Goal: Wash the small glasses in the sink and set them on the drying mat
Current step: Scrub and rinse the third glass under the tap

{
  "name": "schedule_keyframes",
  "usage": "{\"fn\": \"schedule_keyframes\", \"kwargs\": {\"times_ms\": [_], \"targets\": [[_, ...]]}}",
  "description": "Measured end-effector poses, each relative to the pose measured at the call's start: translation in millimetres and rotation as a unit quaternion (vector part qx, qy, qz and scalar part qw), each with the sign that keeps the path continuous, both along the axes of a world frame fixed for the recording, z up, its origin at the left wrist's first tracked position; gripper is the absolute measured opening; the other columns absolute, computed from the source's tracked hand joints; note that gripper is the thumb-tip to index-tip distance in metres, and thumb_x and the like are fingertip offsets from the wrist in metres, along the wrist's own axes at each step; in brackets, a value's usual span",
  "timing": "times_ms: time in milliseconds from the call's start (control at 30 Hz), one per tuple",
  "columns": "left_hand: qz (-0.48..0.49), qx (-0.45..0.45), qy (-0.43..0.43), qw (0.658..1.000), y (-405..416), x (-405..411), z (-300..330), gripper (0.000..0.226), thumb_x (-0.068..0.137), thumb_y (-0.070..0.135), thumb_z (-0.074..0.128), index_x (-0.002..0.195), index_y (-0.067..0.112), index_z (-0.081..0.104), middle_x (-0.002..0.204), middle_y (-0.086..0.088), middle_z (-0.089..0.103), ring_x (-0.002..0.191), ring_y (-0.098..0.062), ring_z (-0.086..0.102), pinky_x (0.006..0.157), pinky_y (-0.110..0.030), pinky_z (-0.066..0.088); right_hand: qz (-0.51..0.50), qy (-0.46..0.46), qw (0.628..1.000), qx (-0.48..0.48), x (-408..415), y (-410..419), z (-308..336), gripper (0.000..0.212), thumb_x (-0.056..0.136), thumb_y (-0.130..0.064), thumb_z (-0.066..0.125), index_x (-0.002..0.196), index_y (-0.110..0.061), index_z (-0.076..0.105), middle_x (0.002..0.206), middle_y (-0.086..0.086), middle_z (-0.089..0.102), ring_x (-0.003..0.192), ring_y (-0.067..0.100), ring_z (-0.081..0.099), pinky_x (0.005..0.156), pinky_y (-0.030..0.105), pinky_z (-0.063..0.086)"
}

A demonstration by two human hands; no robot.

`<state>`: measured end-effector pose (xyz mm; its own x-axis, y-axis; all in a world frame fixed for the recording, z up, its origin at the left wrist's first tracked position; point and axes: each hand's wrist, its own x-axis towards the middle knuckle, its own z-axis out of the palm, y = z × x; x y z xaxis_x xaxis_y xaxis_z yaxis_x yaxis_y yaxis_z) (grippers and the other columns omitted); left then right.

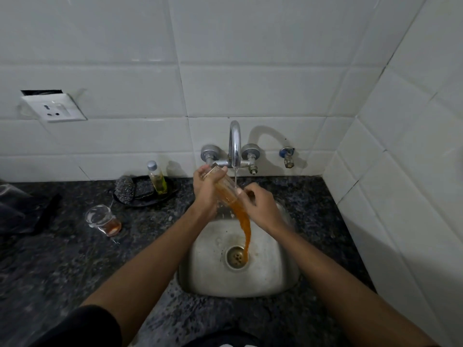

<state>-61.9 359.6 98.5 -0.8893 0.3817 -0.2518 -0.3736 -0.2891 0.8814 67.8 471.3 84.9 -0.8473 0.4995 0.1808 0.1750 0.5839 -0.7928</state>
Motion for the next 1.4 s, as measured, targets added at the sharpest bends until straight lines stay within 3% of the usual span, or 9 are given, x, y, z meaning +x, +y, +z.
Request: {"fn": "schedule_keyframes", "kwargs": {"times_ms": [100, 233, 400, 567, 767, 967, 1133, 1267, 1400], "targets": [[0.005, -0.031, 0.073, 0.997, 1.5, -2.3, 1.4, 0.057, 0.083, 0.008, 0.087, 0.13, 0.014, 0.054, 0.105, -0.002, 0.069, 0.081, -0.009, 0.073, 0.077, -0.032, 0.061, 0.028, 0.039, 0.997, 0.059, 0.4, 0.1, -2.7, 0.019, 0.107, -0.022, 0.055, 0.122, -0.014, 0.064, 0.11, 0.0, 0.068, 0.097, 0.012, 0.065, 0.084, 0.039, 0.058], [-0.017, -0.05, 0.116, 0.992, 1.0, -2.3, 6.3, 0.056, 0.082, 0.011, 0.089, 0.127, 0.018, 0.057, 0.111, -0.004, 0.071, 0.093, -0.017, 0.074, 0.087, -0.037, 0.063, 0.071, 0.048, 0.987, 0.134, -1.4, -8.7, -2.8, 0.049, 0.102, -0.004, 0.053, 0.151, -0.009, 0.05, 0.145, 0.01, 0.059, 0.131, 0.021, 0.057, 0.109, 0.032, 0.048], [-0.084, 0.038, 0.013, 0.996, 1.3, -5.7, 10.9, 0.031, 0.092, 0.027, 0.081, 0.112, 0.011, 0.063, 0.098, -0.01, 0.071, 0.083, -0.024, 0.072, 0.078, -0.041, 0.059, 0.063, 0.078, 0.98, 0.17, -10.2, -19.2, 1.4, 0.058, 0.105, -0.01, 0.055, 0.161, -0.007, 0.038, 0.16, 0.016, 0.045, 0.148, 0.028, 0.044, 0.12, 0.035, 0.04], [-0.167, 0.103, -0.104, 0.975, -5.7, 1.2, 5.0, 0.028, 0.103, 0.035, 0.059, 0.092, 0.014, 0.074, 0.09, -0.005, 0.073, 0.085, -0.021, 0.069, 0.084, -0.039, 0.052, -0.007, 0.149, 0.985, 0.09, -26.0, -18.2, 21.1, 0.041, 0.097, 0.001, 0.062, 0.135, -0.01, 0.07, 0.128, 0.006, 0.073, 0.118, 0.015, 0.069, 0.104, 0.035, 0.056], [-0.216, 0.059, -0.066, 0.972, -4.9, -7.6, 3.4, 0.059, 0.104, 0.051, 0.057, 0.132, 0.001, 0.067, 0.112, -0.014, 0.073, 0.104, -0.03, 0.069, 0.099, -0.049, 0.05, 0.027, 0.167, 0.966, 0.197, -31.5, -7.3, 38.2, 0.033, 0.09, 0.004, 0.072, 0.122, -0.005, 0.076, 0.112, 0.012, 0.079, 0.099, 0.021, 0.076, 0.092, 0.028, 0.06], [-0.16, 0.079, -0.085, 0.98, -0.7, -13.1, -5.2, 0.036, 0.103, 0.038, 0.061, 0.115, 0.005, 0.071, 0.123, -0.022, 0.069, 0.108, -0.035, 0.068, 0.099, -0.053, 0.054, -0.077, 0.081, 0.994, 0.009, -38.4, -5.9, 32.2, 0.026, 0.096, 0.001, 0.067, 0.118, -0.007, 0.078, 0.103, 0.004, 0.08, 0.087, 0.014, 0.075, 0.08, 0.033, 0.064], [-0.175, -0.016, -0.086, 0.981, 3.4, -14.4, -3.2, 0.056, 0.102, 0.05, 0.06, 0.13, 0.003, 0.069, 0.12, -0.017, 0.075, 0.102, -0.029, 0.074, 0.082, -0.042, 0.06, -0.018, 0.107, 0.984, 0.139, -31.5, -11.0, 42.2, 0.032, 0.093, 0.001, 0.07, 0.122, -0.009, 0.077, 0.113, 0.004, 0.079, 0.096, 0.012, 0.074, 0.088, 0.023, 0.06], [-0.109, 0.035, -0.115, 0.987, 0.2, -18.1, -3.8, 0.035, 0.104, 0.035, 0.059, 0.118, 0.003, 0.068, 0.11, -0.016, 0.073, 0.094, -0.028, 0.072, 0.074, -0.042, 0.062, -0.089, 0.037, 0.995, 0.028, -36.0, -3.1, 41.3, 0.028, 0.095, 0.0, 0.068, 0.119, -0.01, 0.078, 0.1, 0.003, 0.08, 0.081, 0.011, 0.073, 0.075, 0.028, 0.063], [-0.188, -0.001, -0.1, 0.977, 5.7, -15.3, -0.4, 0.049, 0.107, 0.051, 0.049, 0.105, 0.008, 0.073, 0.104, -0.013, 0.072, 0.089, -0.025, 0.07, 0.082, -0.043, 0.057, -0.007, 0.036, 0.989, 0.141, -31.2, -6.4, 42.3, 0.015, 0.093, -0.003, 0.071, 0.103, -0.011, 0.08, 0.09, 0.002, 0.076, 0.072, 0.01, 0.066, 0.069, 0.03, 0.058]]}}
